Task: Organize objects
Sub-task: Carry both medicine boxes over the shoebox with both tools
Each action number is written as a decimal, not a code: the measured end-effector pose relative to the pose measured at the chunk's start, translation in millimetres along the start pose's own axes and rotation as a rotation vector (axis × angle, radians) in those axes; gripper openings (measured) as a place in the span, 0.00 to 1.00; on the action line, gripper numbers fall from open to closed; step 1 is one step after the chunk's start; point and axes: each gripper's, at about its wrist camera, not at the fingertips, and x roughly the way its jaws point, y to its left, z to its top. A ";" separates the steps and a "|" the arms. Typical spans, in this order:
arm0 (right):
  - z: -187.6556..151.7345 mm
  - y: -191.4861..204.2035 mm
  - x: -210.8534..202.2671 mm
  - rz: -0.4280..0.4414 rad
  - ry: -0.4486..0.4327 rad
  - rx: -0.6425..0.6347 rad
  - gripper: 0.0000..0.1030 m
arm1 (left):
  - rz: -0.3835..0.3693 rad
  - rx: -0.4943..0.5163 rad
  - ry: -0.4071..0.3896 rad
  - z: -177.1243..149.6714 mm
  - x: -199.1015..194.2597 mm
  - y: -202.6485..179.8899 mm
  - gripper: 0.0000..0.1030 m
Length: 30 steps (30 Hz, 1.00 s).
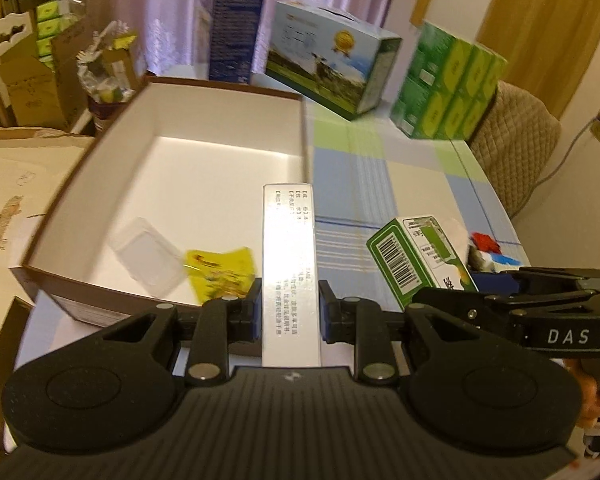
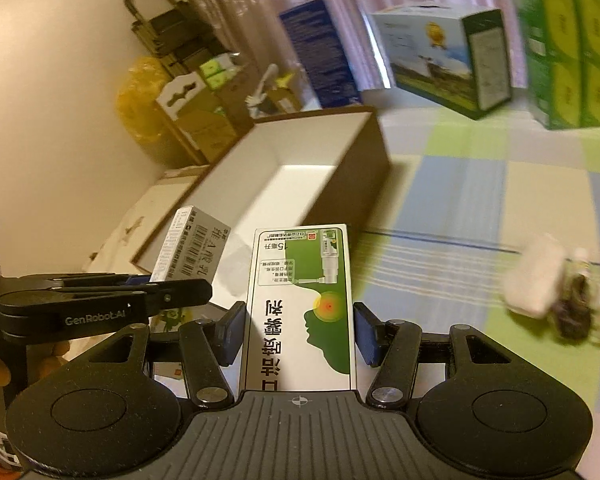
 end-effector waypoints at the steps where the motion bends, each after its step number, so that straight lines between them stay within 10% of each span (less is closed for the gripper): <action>1: 2.4 4.9 4.3 0.009 0.001 -0.002 0.51 | 0.005 -0.004 -0.004 1.7 -1.4 6.7 0.21; 30: 66.0 46.2 106.0 -0.018 0.005 -0.015 0.51 | 0.051 -0.022 0.014 54.9 48.2 93.9 0.21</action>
